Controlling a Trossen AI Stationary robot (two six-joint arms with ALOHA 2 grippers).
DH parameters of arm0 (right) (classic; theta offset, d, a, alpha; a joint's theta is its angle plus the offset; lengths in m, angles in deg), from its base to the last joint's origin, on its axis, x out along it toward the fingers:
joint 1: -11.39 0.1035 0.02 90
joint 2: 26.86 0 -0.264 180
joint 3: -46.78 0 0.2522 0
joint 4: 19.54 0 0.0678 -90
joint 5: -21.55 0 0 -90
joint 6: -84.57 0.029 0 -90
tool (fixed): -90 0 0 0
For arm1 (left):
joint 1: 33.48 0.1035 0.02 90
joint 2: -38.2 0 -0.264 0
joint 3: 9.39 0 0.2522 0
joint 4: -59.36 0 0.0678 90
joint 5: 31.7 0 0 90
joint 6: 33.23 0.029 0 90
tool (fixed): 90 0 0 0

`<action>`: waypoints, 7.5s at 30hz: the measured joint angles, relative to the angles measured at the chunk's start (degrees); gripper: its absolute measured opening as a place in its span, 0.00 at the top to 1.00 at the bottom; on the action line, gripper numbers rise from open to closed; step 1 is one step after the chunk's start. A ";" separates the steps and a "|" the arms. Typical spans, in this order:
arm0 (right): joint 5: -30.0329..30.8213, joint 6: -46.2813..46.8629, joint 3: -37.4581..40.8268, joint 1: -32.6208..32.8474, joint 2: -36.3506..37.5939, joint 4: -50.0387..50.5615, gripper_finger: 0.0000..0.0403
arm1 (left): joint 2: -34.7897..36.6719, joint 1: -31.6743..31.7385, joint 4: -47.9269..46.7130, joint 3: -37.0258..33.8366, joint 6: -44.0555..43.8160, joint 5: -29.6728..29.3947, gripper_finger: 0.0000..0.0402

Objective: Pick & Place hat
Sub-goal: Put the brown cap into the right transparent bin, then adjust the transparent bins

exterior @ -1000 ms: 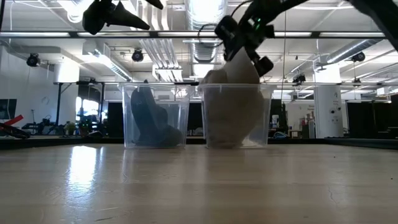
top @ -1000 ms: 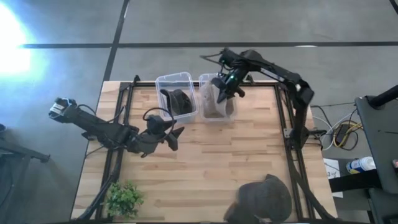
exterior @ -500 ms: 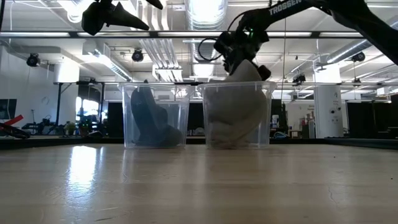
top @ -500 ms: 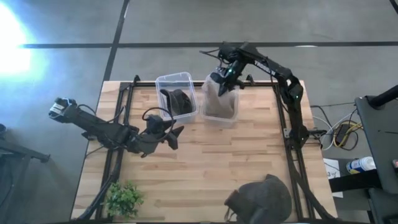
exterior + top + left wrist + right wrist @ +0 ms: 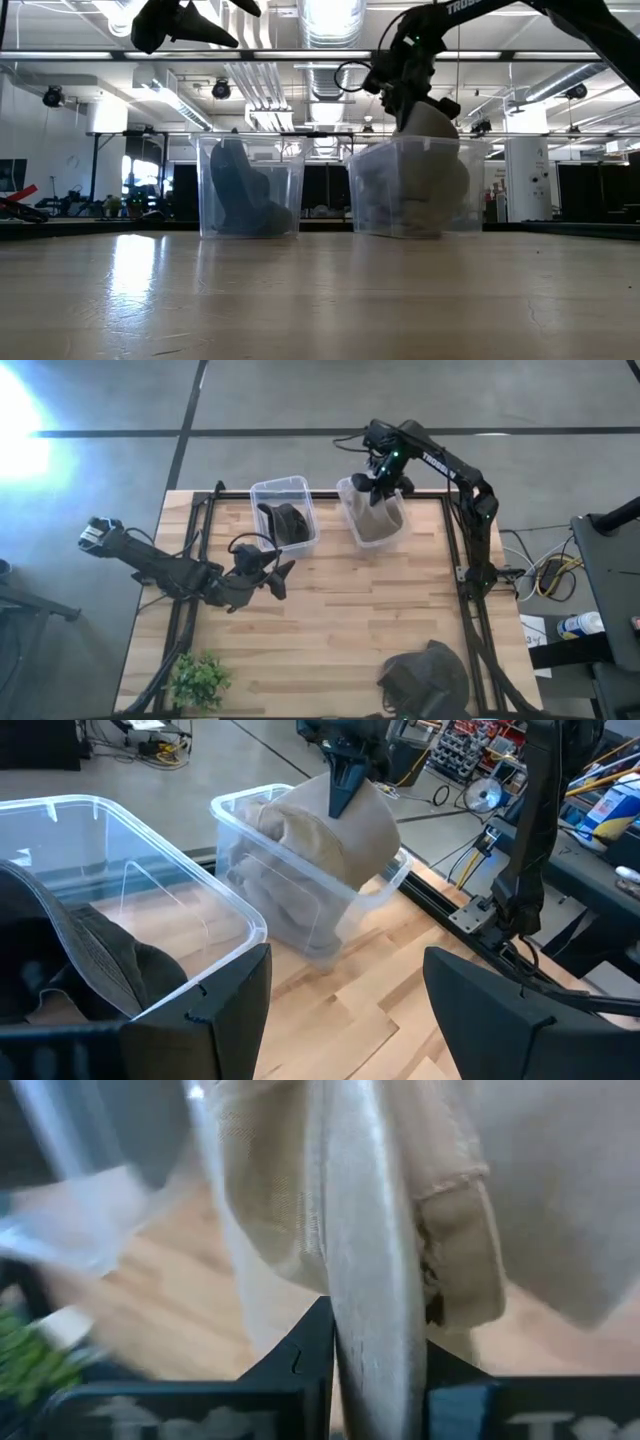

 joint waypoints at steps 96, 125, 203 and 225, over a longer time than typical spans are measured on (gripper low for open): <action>33.73 -19.79 35.60 13.92 25.27 -10.75 0.48 | 0.09 -0.07 -1.01 0.00 3.30 4.55 0.37; 14.10 -4.13 42.40 13.79 25.51 -13.37 0.93 | 0.09 -0.07 -0.93 0.00 2.13 4.96 0.37; 26.12 0.45 32.77 -5.68 24.41 -25.11 0.54 | 3.68 58.68 -42.74 8.35 0.05 26.12 0.39; 19.97 -6.92 34.32 -8.87 21.00 -26.59 0.54 | -14.29 72.71 -25.55 8.57 14.02 48.05 0.49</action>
